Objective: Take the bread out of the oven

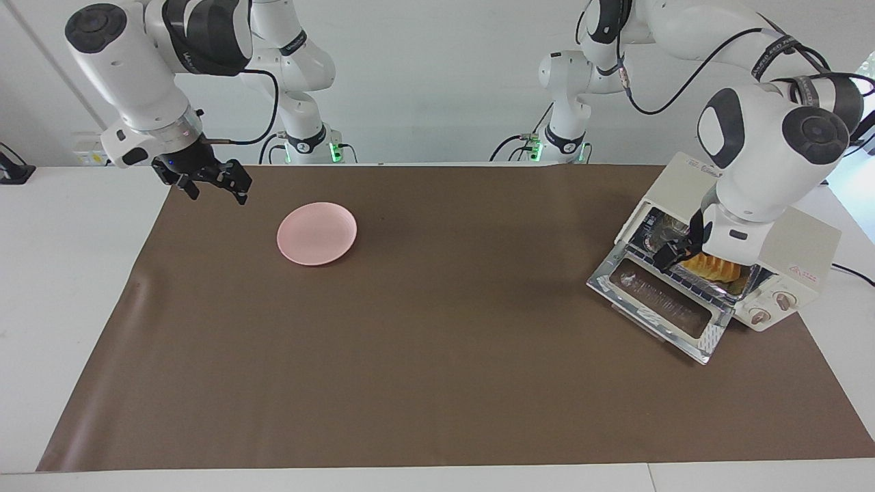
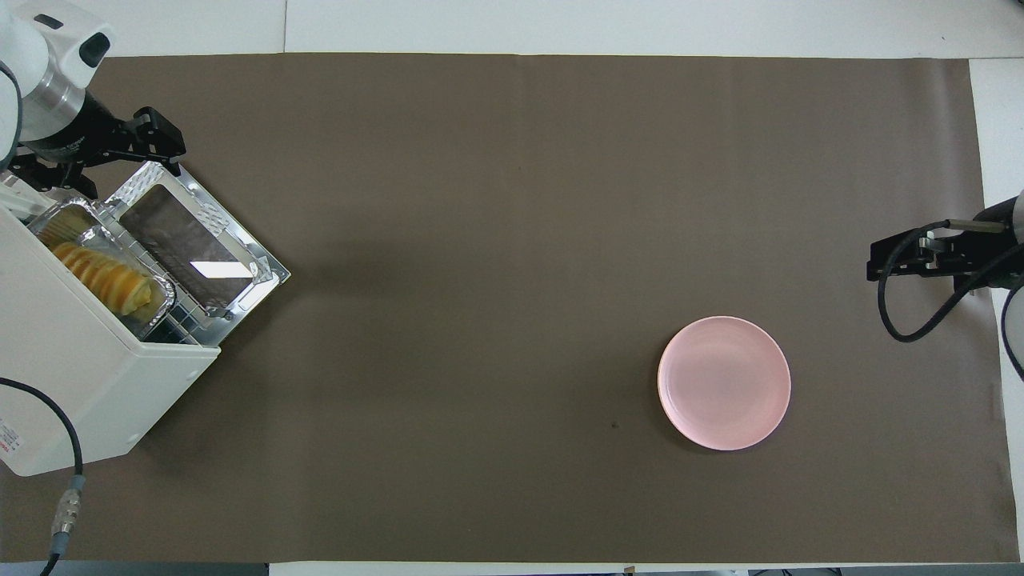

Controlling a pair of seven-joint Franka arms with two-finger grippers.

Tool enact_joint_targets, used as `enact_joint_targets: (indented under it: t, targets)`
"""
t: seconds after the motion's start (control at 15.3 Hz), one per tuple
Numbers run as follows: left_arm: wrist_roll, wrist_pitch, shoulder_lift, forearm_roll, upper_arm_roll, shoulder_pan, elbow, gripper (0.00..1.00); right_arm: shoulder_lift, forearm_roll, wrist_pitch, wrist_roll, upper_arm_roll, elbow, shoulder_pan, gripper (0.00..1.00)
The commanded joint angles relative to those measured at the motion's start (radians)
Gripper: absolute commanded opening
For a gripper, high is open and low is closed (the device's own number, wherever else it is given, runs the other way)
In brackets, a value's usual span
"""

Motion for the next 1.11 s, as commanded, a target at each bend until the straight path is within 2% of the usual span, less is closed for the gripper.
enact_joint_targets:
  t: [0.0, 0.13, 0.33, 0.59, 0.92, 1.05]
  targets:
    - [-0.151, 0.064, -0.017, 0.076, 0.008, -0.009, -0.092, 1.0, 0.001, 0.008, 0.049, -0.004, 0.021, 0.007, -0.01, 1.0]
    - [-0.237, 0.127, -0.024, 0.122, 0.008, -0.015, -0.176, 1.0, -0.001, 0.011, 0.049, -0.009, 0.021, 0.002, 0.004, 1.0]
    - [-0.257, 0.228, -0.072, 0.127, 0.012, 0.0, -0.32, 1.0, -0.004, 0.014, 0.037, -0.015, 0.021, -0.004, 0.005, 1.0]
    - [-0.27, 0.25, -0.086, 0.127, 0.058, -0.001, -0.385, 1.0, -0.005, 0.014, 0.031, -0.029, 0.018, -0.007, -0.009, 1.0]
    - [-0.3, 0.319, -0.115, 0.146, 0.061, -0.001, -0.483, 1.0, -0.018, 0.014, 0.032, -0.05, 0.015, -0.03, -0.012, 1.0]
    - [-0.311, 0.342, -0.113, 0.152, 0.06, -0.006, -0.494, 1.0, -0.016, 0.014, 0.035, -0.061, 0.014, -0.03, -0.012, 1.0]
